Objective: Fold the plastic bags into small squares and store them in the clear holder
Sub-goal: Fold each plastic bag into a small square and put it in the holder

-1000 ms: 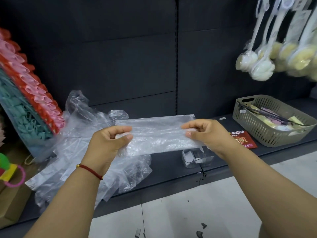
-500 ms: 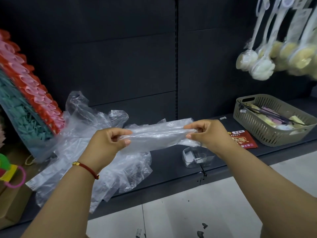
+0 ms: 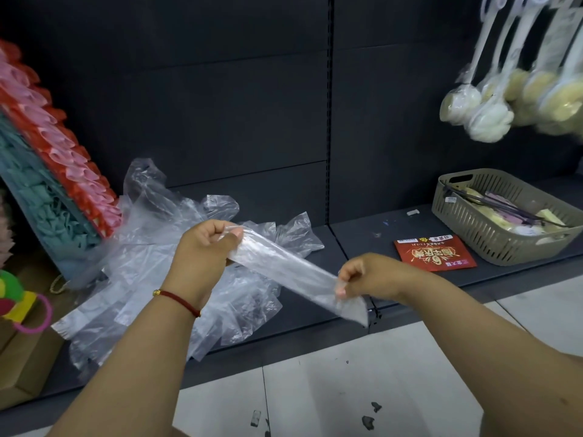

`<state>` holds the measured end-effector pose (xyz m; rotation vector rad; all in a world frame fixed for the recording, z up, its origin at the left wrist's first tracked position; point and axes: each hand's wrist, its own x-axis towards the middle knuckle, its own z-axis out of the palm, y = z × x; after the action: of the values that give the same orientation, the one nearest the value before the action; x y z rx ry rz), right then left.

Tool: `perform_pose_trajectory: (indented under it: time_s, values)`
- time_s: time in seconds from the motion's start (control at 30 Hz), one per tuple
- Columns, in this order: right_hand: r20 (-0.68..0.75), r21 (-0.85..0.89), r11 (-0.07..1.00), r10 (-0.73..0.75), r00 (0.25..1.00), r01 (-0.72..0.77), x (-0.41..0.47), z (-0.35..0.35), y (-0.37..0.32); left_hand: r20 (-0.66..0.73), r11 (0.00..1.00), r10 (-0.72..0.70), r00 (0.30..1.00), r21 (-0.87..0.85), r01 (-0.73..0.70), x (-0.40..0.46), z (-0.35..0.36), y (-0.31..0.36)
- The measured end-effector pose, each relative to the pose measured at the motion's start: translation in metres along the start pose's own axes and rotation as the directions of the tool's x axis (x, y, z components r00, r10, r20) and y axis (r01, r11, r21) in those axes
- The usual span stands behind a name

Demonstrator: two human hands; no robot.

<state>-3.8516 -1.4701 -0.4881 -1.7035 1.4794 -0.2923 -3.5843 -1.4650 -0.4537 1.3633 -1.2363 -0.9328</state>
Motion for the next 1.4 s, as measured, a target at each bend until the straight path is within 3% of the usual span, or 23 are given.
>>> perform_pose_trajectory:
  time_s: [0.07,0.17,0.27,0.33,0.4,0.43,0.5,0.57,0.67,0.83,0.97,1.13,1.2,1.27,1.33,1.4]
  values:
    - [0.091,-0.012,1.000,-0.021,0.996,0.023,0.000,0.009,-0.001,0.008,0.999,-0.007,1.000,-0.041,0.007,-0.002,0.005,0.001]
    - [0.155,0.237,0.971,-0.082,0.985,0.044,-0.004,0.026,-0.011,0.098,1.000,0.014,0.995,-0.011,-0.013,-0.003,0.010,0.002]
    - [0.082,0.417,0.904,-0.138,0.987,0.092,-0.006,0.038,-0.022,0.185,0.999,0.027,0.982,0.016,-0.031,-0.005,0.014,0.003]
    - [0.005,0.450,0.884,-0.142,0.990,0.124,-0.006,0.042,-0.027,0.127,0.999,0.015,0.992,-0.042,-0.010,-0.007,0.020,0.003]
    - [-0.031,0.526,0.841,-0.125,0.992,0.123,-0.005,0.043,-0.029,0.101,0.958,-0.091,0.991,-0.264,0.115,-0.008,0.027,0.001]
    - [-0.036,0.572,0.812,-0.112,0.993,0.112,-0.005,0.043,-0.030,0.157,0.906,-0.157,0.975,-0.371,0.205,-0.009,0.031,0.000]
    - [-0.050,0.629,0.771,-0.086,0.995,0.098,-0.006,0.043,-0.032,0.291,0.868,-0.210,0.933,-0.384,0.315,-0.016,0.039,-0.002]
    - [-0.068,0.629,0.771,-0.069,0.995,0.097,-0.005,0.044,-0.032,0.283,0.935,-0.181,0.942,-0.246,0.254,-0.022,0.046,-0.006]
    - [-0.082,0.557,0.824,-0.062,0.995,0.098,-0.005,0.046,-0.030,0.121,0.989,-0.099,0.988,-0.099,0.111,-0.017,0.049,-0.011]
    - [-0.029,0.256,0.962,-0.093,0.995,0.098,-0.007,0.051,-0.028,0.011,1.000,0.018,1.000,-0.013,-0.017,-0.011,0.042,-0.008]
    - [0.034,0.033,0.997,-0.067,0.997,0.065,-0.007,0.051,-0.025,-0.026,0.993,0.080,0.996,0.086,-0.078,-0.010,0.043,-0.010]
    - [-0.182,0.268,0.947,-0.133,0.974,0.179,-0.009,0.049,-0.036,0.037,0.981,0.145,0.989,0.126,-0.148,-0.016,0.050,-0.007]
    - [-0.248,0.354,0.913,-0.117,0.962,0.203,-0.010,0.047,-0.037,0.083,0.997,0.076,0.994,-0.015,-0.075,-0.019,0.051,-0.005]
    - [-0.289,0.443,0.869,-0.095,0.953,0.221,-0.009,0.045,-0.037,0.194,0.984,-0.070,0.979,-0.150,0.100,-0.020,0.051,-0.004]
    - [-0.311,0.532,0.813,-0.074,0.948,0.238,-0.010,0.043,-0.037,0.322,0.956,-0.181,0.929,-0.163,0.243,-0.025,0.054,-0.004]
    - [-0.316,0.601,0.764,-0.046,0.948,0.237,-0.007,0.041,-0.035,0.366,0.952,-0.228,0.902,-0.111,0.285,-0.028,0.057,-0.009]
